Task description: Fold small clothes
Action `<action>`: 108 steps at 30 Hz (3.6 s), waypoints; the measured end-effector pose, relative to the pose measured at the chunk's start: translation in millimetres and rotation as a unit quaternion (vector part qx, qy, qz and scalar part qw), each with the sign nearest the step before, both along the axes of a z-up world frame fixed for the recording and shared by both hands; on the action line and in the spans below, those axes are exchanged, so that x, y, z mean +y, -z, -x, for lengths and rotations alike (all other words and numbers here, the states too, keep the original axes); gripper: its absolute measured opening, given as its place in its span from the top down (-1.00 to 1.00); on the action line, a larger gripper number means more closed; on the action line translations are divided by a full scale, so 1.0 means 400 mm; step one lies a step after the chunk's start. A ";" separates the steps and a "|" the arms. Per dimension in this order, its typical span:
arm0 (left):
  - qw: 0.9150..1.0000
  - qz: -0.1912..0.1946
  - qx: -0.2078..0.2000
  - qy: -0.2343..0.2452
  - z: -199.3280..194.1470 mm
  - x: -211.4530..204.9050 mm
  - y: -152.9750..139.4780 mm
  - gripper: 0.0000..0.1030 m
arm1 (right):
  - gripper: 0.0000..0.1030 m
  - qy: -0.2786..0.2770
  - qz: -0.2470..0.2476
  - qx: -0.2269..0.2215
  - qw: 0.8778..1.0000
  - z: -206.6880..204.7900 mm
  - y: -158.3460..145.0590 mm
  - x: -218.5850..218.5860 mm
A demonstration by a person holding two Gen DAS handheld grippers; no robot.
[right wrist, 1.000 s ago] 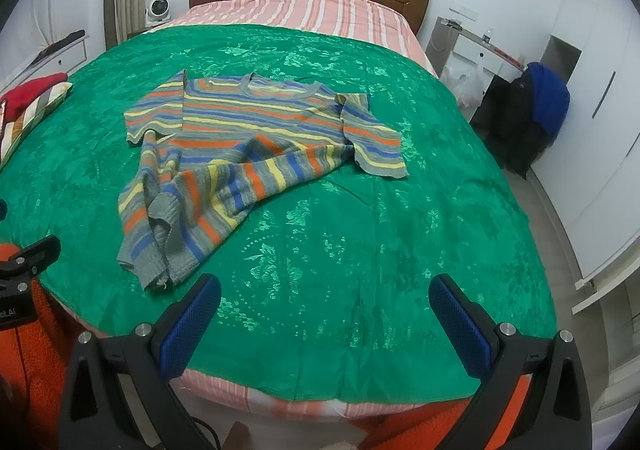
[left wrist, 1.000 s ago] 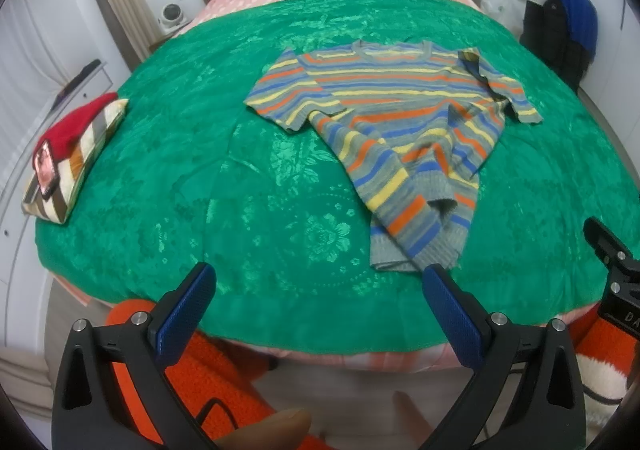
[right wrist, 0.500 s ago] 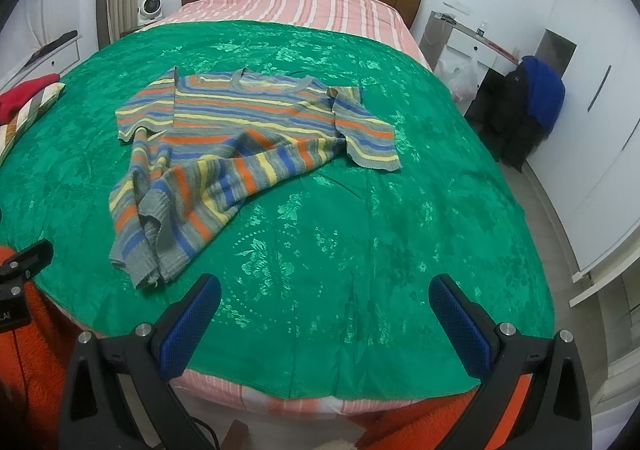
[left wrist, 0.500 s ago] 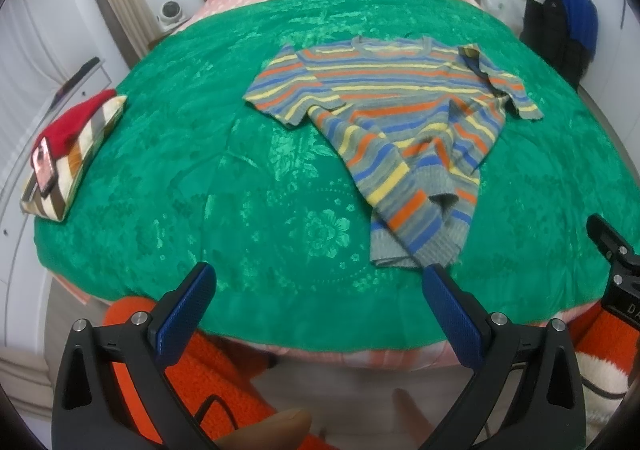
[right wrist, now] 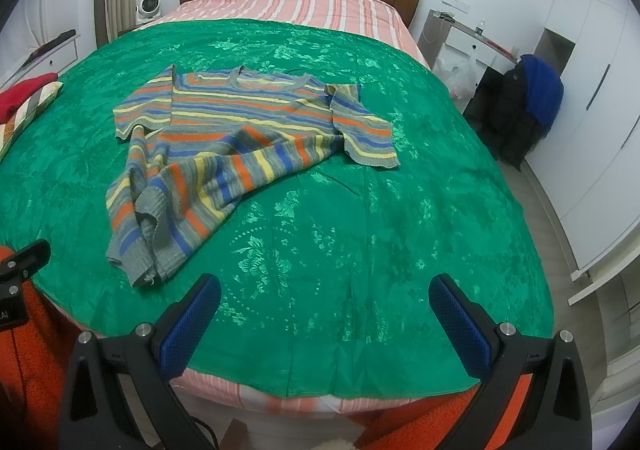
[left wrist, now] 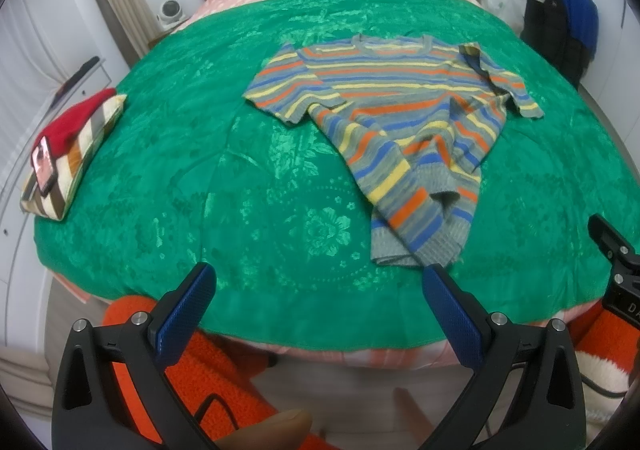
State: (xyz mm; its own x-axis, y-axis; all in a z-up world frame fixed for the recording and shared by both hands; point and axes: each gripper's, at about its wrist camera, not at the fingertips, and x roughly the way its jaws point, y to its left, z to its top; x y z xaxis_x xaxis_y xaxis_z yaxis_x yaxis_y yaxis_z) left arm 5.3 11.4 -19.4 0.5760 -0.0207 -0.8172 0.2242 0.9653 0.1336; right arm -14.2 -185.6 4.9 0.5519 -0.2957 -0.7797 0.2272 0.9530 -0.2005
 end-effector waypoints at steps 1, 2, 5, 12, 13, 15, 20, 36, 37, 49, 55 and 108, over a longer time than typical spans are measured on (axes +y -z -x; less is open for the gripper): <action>1.000 0.001 0.000 0.000 0.000 0.000 0.000 -0.99 | -0.99 0.001 0.000 0.000 1.000 0.001 0.002 -0.002; 1.000 0.001 0.000 0.000 0.000 0.000 0.000 -0.99 | -0.99 0.001 0.000 0.001 1.000 0.001 0.003 -0.004; 1.000 0.001 0.000 0.000 0.001 0.000 0.001 -0.99 | -0.99 0.001 0.000 0.000 1.000 0.001 0.004 -0.004; 0.999 0.038 0.013 -0.006 -0.043 0.055 0.005 -0.99 | -0.99 -0.006 -0.016 -0.006 1.000 0.006 0.001 -0.019; 0.998 0.064 0.021 -0.014 -0.060 0.087 0.008 -0.99 | -0.99 -0.011 -0.032 -0.013 0.999 0.007 -0.001 -0.032; 0.993 0.106 0.037 -0.025 -0.089 0.130 0.018 -0.98 | -0.99 -0.018 -0.054 -0.021 0.998 0.006 0.002 -0.048; 0.975 0.197 0.099 0.020 -0.154 0.122 0.063 -0.93 | -0.99 -0.032 -0.126 -0.019 0.991 -0.026 0.053 -0.071; 0.954 0.234 0.161 0.098 -0.200 0.024 0.166 0.80 | -0.25 -0.117 -0.345 0.012 0.931 -0.205 0.129 -0.010; 0.953 0.238 0.165 0.094 -0.203 0.029 0.173 0.80 | -0.27 -0.138 -0.348 0.017 0.927 -0.224 0.131 0.020; 0.937 0.297 0.172 0.062 -0.225 0.252 0.120 0.85 | 0.90 -0.151 -0.354 0.001 0.923 -0.208 0.129 -0.061; 0.957 0.206 0.191 0.066 -0.223 0.210 0.202 0.81 | 0.78 -0.083 -0.298 0.037 0.950 -0.049 0.149 -0.241; 0.995 0.075 -0.008 -0.057 -0.253 0.356 0.040 -0.44 | 0.53 -0.019 -0.116 0.032 0.992 -0.043 0.107 -0.439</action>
State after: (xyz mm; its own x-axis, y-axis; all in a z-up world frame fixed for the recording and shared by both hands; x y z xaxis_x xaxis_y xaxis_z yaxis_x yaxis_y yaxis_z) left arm 106.3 153.7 -35.6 0.5941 -0.0759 -0.8008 0.1109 0.9938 -0.0119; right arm 3.1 -361.2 -38.0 0.5061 -0.0826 -0.8585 0.1831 0.9830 0.0133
